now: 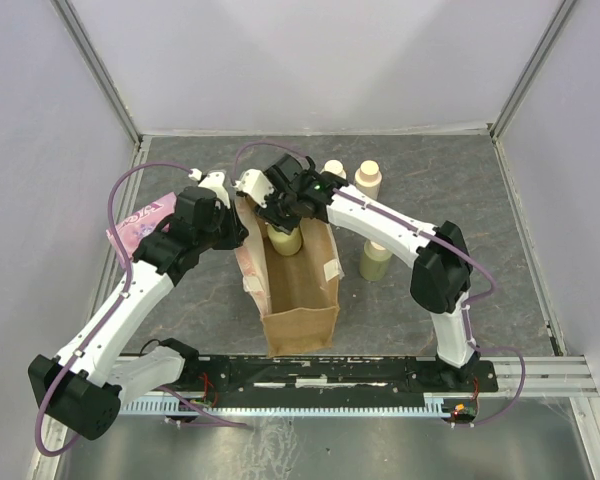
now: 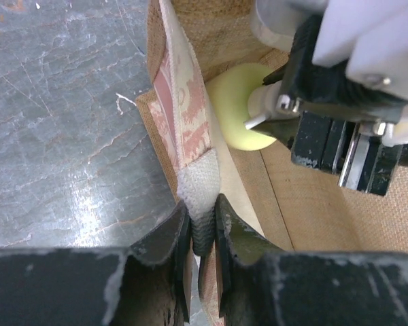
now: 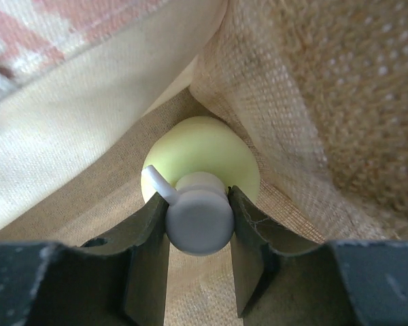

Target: Place the personal care products into the canvas bag

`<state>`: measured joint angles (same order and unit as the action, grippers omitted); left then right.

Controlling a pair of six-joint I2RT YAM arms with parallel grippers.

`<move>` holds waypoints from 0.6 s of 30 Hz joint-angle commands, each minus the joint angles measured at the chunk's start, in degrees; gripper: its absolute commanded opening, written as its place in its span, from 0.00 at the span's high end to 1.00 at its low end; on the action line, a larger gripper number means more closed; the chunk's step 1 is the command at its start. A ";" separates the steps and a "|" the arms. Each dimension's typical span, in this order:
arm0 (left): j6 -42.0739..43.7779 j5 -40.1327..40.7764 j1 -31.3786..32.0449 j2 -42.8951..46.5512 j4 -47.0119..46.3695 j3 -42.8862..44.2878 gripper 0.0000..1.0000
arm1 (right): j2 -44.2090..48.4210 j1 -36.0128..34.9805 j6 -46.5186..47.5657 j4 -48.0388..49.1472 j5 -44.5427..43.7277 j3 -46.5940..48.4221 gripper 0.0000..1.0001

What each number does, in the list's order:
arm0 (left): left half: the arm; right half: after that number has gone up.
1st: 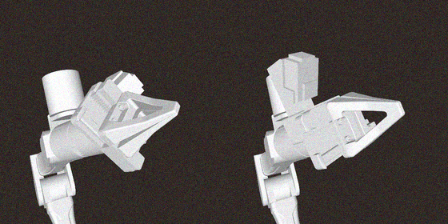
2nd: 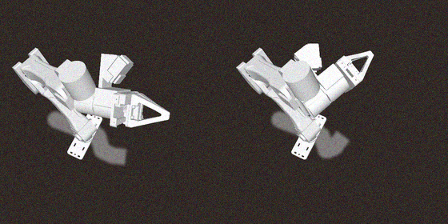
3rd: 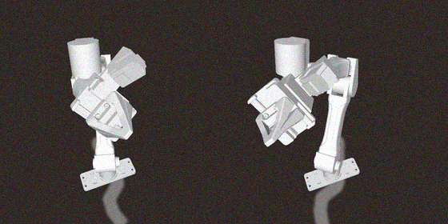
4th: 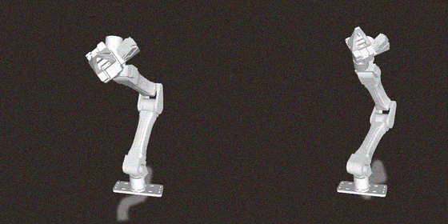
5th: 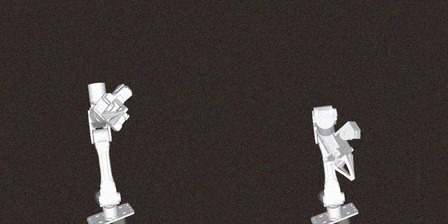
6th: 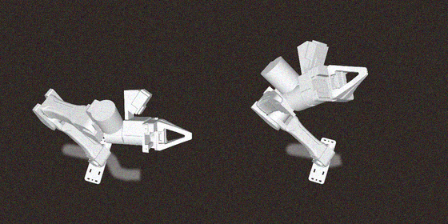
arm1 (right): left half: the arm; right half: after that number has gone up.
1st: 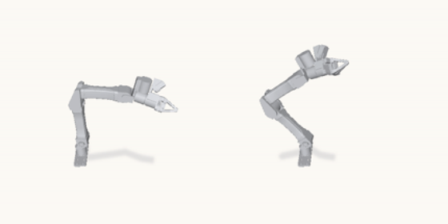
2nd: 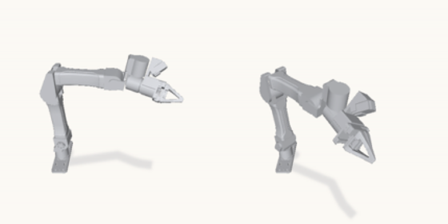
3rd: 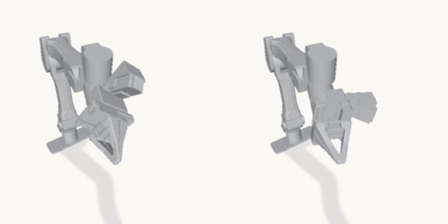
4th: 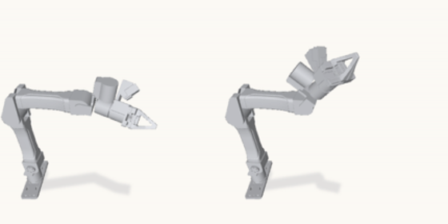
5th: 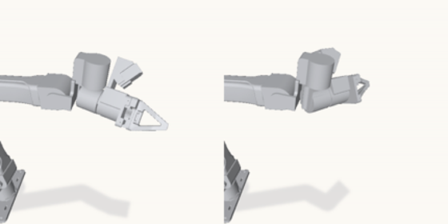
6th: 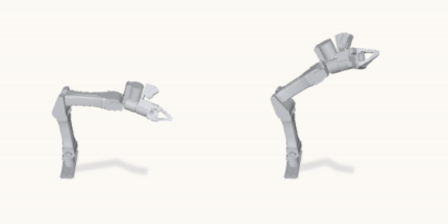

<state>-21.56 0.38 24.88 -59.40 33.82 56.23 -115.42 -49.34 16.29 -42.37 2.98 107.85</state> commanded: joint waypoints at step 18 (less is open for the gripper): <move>0.15 -1.86 0.33 -0.25 -0.21 0.03 0.84 | -2.31 4.25 -1.87 19.63 0.82 -0.19 0.90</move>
<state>-21.87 0.38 24.88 -59.27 32.71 56.18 -118.06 -46.30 13.52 -32.58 7.20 106.74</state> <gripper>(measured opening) 0.220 0.421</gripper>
